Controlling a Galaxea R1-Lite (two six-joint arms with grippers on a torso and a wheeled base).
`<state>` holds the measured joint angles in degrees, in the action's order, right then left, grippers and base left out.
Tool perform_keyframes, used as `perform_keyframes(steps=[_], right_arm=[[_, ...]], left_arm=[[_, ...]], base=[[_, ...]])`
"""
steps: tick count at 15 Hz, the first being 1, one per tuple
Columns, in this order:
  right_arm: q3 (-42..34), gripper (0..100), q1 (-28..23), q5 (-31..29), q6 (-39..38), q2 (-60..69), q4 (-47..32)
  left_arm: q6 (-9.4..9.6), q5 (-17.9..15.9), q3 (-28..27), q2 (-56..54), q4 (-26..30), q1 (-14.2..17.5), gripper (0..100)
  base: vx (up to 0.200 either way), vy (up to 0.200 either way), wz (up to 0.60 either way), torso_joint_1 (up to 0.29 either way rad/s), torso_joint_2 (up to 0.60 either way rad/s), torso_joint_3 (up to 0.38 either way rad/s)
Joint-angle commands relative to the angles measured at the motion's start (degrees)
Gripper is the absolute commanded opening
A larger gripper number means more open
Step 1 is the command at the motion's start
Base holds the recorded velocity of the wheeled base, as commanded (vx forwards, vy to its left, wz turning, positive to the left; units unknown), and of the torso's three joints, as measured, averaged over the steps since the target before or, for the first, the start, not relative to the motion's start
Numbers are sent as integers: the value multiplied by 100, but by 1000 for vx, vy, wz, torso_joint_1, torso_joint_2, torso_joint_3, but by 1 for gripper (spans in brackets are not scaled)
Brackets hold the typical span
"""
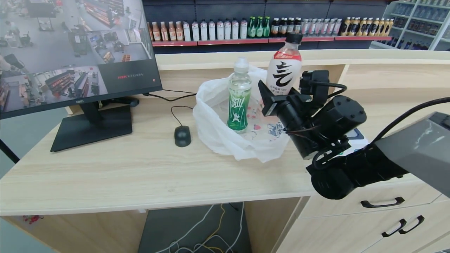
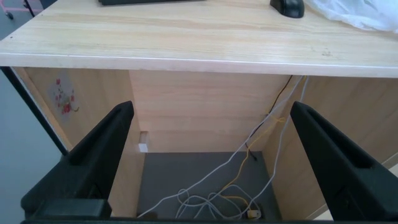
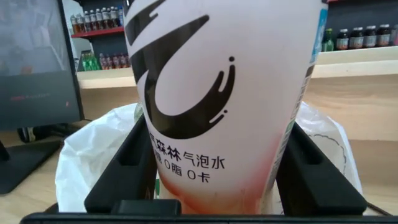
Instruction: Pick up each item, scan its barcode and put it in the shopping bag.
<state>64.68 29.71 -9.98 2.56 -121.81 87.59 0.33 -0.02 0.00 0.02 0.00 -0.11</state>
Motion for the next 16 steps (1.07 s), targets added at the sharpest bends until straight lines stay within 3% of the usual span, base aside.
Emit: perform_keyframes(steps=[1, 16], right_arm=[[247, 0, -70, 5, 43, -440, 13], [343, 0, -264, -47, 69, -1214, 65]], left_arm=[[2, -6, 0, -2, 0, 2, 100], [2, 2, 0, -2, 0, 2, 100]], base=[[0, 0, 0, 0, 0, 0], [0, 0, 0, 0, 0, 0]])
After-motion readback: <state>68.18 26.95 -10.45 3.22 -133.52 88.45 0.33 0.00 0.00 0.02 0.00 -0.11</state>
